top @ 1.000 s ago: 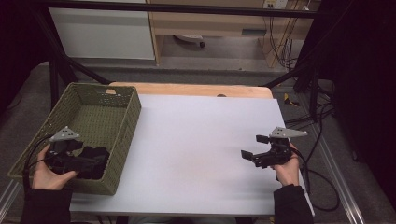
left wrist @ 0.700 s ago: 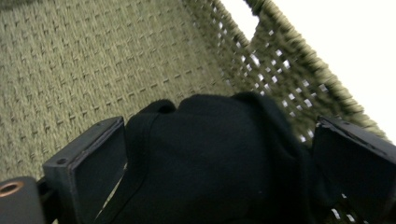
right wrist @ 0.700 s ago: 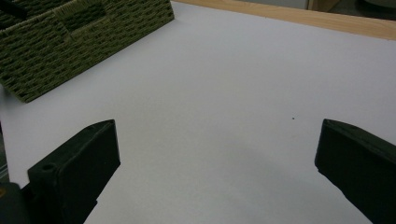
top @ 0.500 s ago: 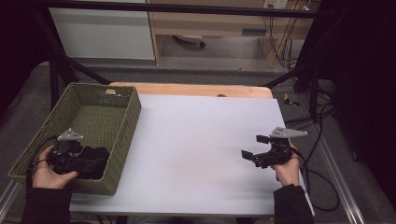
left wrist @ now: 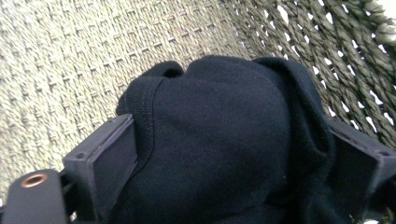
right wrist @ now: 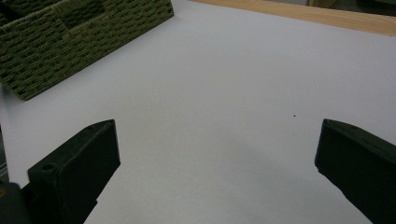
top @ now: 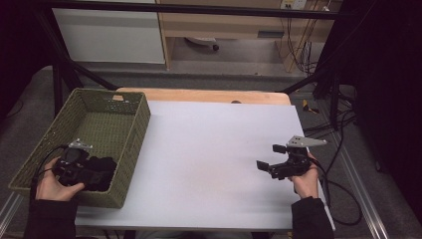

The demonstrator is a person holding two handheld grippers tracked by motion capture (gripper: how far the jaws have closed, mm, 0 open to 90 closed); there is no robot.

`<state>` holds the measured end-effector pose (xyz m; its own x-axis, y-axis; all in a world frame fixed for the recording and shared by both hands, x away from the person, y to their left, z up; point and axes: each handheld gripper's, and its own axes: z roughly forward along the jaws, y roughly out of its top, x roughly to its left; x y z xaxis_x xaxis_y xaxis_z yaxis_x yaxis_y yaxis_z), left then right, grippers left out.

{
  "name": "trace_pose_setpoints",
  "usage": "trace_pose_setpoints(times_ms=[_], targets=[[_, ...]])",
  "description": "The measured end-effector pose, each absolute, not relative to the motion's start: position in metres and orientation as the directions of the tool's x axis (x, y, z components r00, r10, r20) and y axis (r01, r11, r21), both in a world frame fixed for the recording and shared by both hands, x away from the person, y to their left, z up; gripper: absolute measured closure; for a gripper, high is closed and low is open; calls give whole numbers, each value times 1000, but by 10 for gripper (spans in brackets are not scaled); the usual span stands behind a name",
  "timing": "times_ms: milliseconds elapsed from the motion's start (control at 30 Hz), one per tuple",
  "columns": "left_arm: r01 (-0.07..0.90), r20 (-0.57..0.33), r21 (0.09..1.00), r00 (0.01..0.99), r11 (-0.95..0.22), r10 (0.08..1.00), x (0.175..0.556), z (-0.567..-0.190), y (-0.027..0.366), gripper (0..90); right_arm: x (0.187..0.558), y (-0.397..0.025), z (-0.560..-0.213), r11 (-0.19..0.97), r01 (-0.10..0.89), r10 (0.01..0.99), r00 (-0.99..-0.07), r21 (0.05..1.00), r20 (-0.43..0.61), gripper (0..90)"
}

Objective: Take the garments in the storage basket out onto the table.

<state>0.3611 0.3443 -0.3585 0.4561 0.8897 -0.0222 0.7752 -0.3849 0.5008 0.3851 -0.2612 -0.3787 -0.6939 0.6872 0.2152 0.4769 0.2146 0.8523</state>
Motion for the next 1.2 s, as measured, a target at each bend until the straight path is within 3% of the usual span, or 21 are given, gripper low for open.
trace_pose_setpoints(times_ms=[300, 700, 933, 1200], targets=[[802, -4, 450, 441, -392, 897, 364, -362, 341, 183, 385, -261, -379, 214, 476, 687, -694, 853, 216, 7], [835, -20, 393, 427, -385, 904, 368, -365, 339, 373, 385, -262, -378, 212, 477, 688, -693, 853, 216, 7], [852, -41, 384, 402, -357, 915, 367, -365, 341, 497, 385, -262, -378, 212, 473, 688, -694, 855, 213, 7], [846, -54, 414, 390, -335, 919, 365, -360, 341, 544, 385, -262, -378, 211, 474, 688, -693, 855, 214, 7]])
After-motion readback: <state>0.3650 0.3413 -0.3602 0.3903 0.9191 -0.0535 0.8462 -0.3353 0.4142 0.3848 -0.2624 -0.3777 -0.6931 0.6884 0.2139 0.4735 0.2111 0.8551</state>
